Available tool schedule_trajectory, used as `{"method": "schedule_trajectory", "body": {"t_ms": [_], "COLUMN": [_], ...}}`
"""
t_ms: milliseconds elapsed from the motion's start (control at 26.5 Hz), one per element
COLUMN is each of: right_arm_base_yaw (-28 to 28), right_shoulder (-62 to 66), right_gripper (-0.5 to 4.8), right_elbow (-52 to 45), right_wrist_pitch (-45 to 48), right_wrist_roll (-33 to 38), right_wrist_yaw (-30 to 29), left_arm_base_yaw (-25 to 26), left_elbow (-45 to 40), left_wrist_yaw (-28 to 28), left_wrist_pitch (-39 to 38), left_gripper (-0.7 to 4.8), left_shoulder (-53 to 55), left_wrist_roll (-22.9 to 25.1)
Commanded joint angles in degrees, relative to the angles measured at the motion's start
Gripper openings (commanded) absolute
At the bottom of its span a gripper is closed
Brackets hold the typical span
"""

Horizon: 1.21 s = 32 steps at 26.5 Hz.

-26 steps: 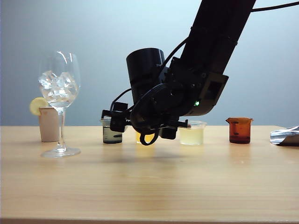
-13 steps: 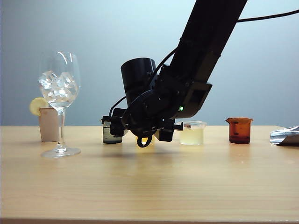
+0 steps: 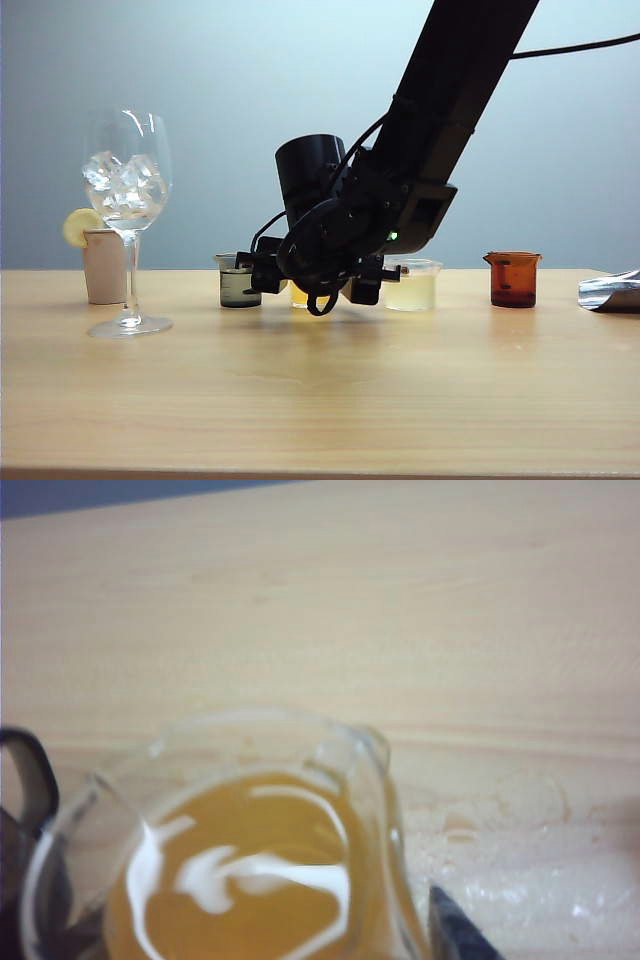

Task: Pick up the second measuring cup from the left, pour the orange juice inside into the goblet, and finally put the measuring cup back in its original place.

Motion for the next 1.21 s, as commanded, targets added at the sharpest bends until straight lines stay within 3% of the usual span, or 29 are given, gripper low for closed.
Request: {"method": "schedule_trajectory", "body": {"t_ms": [38, 1208], "right_arm_base_yaw": [-0.1, -1.4], "right_shoulder": [0.4, 2.1], "right_gripper": [3.68, 3.68], "right_elbow": [1.1, 3.8], "right_wrist_pitch": [-0.2, 1.3], "right_wrist_roll": [-0.1, -3.4], "right_wrist_yaw": [-0.9, -4.5], "left_arm_base_yaw": [0.0, 0.0], "left_elbow": [0.5, 0.5], "left_wrist_yaw": [0.4, 0.4], "left_wrist_pitch": [0.8, 0.7], "left_gripper": [-0.05, -0.05], "left_shoulder": [-0.1, -0.1], "left_wrist_roll": [-0.2, -0.2]}}
